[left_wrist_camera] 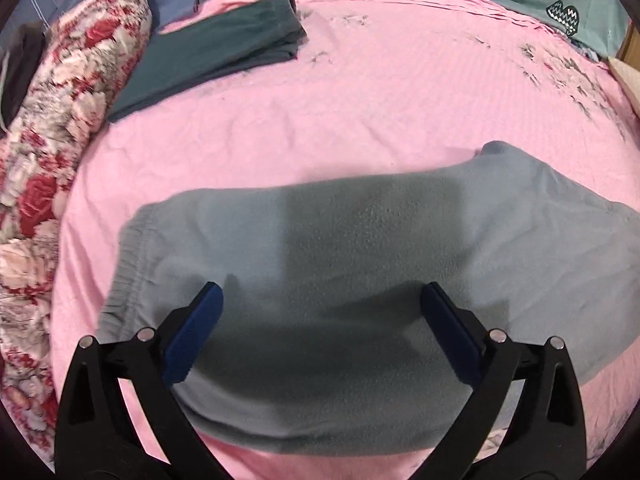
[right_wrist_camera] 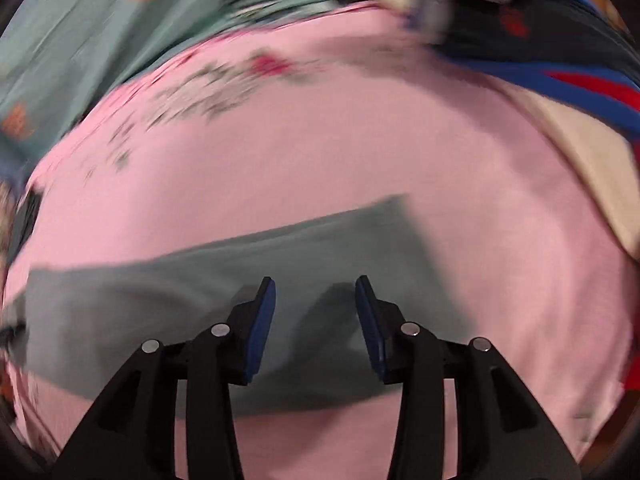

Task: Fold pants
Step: 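Grasp a sweatpants leg cuff with the right gripper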

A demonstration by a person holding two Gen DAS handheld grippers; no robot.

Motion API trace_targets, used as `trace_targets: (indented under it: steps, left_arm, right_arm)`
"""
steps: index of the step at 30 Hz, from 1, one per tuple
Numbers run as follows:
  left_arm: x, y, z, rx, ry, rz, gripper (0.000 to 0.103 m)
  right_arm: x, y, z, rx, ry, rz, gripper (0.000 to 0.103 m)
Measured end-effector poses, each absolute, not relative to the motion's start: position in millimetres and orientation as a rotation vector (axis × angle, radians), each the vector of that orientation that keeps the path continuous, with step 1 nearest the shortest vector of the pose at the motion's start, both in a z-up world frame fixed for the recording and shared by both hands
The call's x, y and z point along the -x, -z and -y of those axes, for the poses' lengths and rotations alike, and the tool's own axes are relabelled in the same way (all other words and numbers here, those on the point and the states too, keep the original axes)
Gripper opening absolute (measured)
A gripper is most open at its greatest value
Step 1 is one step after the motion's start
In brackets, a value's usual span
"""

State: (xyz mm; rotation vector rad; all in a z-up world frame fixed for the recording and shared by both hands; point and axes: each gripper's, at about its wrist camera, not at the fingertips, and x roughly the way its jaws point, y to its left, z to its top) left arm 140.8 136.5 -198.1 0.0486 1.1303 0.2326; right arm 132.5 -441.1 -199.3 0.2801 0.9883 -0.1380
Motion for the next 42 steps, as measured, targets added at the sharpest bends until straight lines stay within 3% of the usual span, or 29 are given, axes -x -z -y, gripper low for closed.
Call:
trace_targets:
  steps: [4,12,19,23,27,35,38,42]
  left_arm:
    - [-134.9,173.2,-119.8,-0.069,-0.263,-1.075,0.101]
    - [-131.7,152.3,-66.7,-0.035,-0.234,-1.065,0.101]
    - [-126.2,150.1,-8.3,-0.090,-0.167,-1.078,0.101]
    - [-117.2,144.8,6.9,-0.139,-0.168,-1.068,0.101]
    - [-111.6,141.0,7.0,-0.136,-0.205,-1.072,0.101]
    - [-111.3,136.8,14.0,-0.118,-0.219,-1.078,0.101]
    - [-113.0,140.5,22.5,-0.140,-0.195,-1.092,0.101]
    - [-115.1,140.7,31.8,-0.156,-0.172,-1.088,0.101]
  right_arm:
    - [-109.4,189.8,482.9,-0.417,0.198,-0.937,0.042]
    - [-98.0,191.4,479.3,-0.281,0.063,-0.981,0.042]
    - [-144.3,204.7,475.7,-0.272,-0.060,-0.969,0.028]
    - [-167.9,218.0,474.0,-0.243,-0.111,-1.010,0.028]
    - [-171.6,220.3,474.6,-0.226,-0.128,-1.019,0.003]
    - [-175.2,222.2,499.6,-0.205,0.033,-0.995,0.000]
    - [-177.3,231.1,525.8,-0.371,0.016,-0.998,0.000]
    - [-158.1,203.4,547.6,-0.517,-0.033,-0.964,0.011]
